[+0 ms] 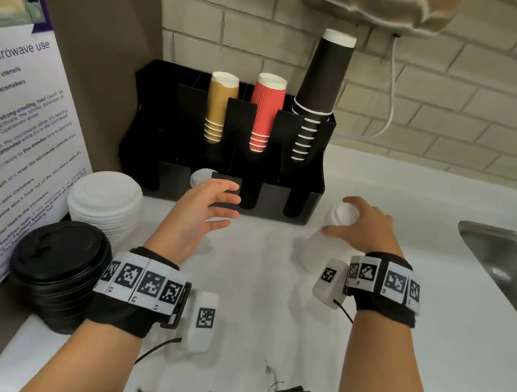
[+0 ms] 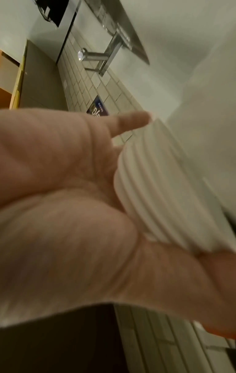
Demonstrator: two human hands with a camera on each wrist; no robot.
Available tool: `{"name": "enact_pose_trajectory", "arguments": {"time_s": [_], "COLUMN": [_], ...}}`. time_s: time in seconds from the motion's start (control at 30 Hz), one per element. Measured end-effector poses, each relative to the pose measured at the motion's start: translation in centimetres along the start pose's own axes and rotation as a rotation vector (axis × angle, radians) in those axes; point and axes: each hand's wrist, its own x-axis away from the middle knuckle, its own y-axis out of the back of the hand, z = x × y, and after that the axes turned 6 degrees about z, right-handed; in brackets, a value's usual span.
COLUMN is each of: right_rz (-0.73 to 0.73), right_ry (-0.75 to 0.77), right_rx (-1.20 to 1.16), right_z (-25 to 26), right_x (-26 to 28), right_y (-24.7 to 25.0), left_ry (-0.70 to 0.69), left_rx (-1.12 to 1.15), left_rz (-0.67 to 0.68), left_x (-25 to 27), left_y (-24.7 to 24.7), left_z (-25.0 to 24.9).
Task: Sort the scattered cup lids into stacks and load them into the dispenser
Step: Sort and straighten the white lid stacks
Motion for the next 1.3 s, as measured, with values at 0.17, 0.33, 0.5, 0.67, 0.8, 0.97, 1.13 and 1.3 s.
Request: {"name": "enact_pose_trajectory", "arguments": {"time_s": [0.17,0.33,0.5,0.67,0.8,0.97,1.13,1.3], "right_rz": [0.063,0.305,0.368,0.428,0.469,0.448,0.406,0.327], "right_ry": [0.438,0.799,0.787,0.803,0.808,0.853,0.880,0.887], "right_rx": [-0.257,-0.396,-0.427,-0.475,-0.530,-0.510,-0.511,-0.491], "right_z": [4.1,9.1,9.3,9.4,9.9,10.4,10.7,11.0], "right_x": [1.8,3.5,2.7,2.4,2.6,2.9,2.8,2.3], "right_y": [1.1,-1.9,-2.9,-2.7,-3.1,-3.4,-3.9,-4.8], "left_ry": [0.033,0.009,-0.045,-0.079,-0.112,-0.108,-0.093,-0.080], "left_rx": [0.021,0.220,0.238,0.160,0.180,0.143,0.114,0.116], "left_rz": [0.075,0.274,0.156,0.138,0.084,0.051,0.031,0.025], "left_x": [0.0,0.1,0.2,0.5,0.5,0.6,0.6,0.3], "left_y": [-1.4,-3.0,-1.9,-1.5,-1.3,-1.1,-0.8,-0.6], "left_z": [0.1,0.1,0.2,0.0,-0.1,-0.4,-0.4,-0.5]}}
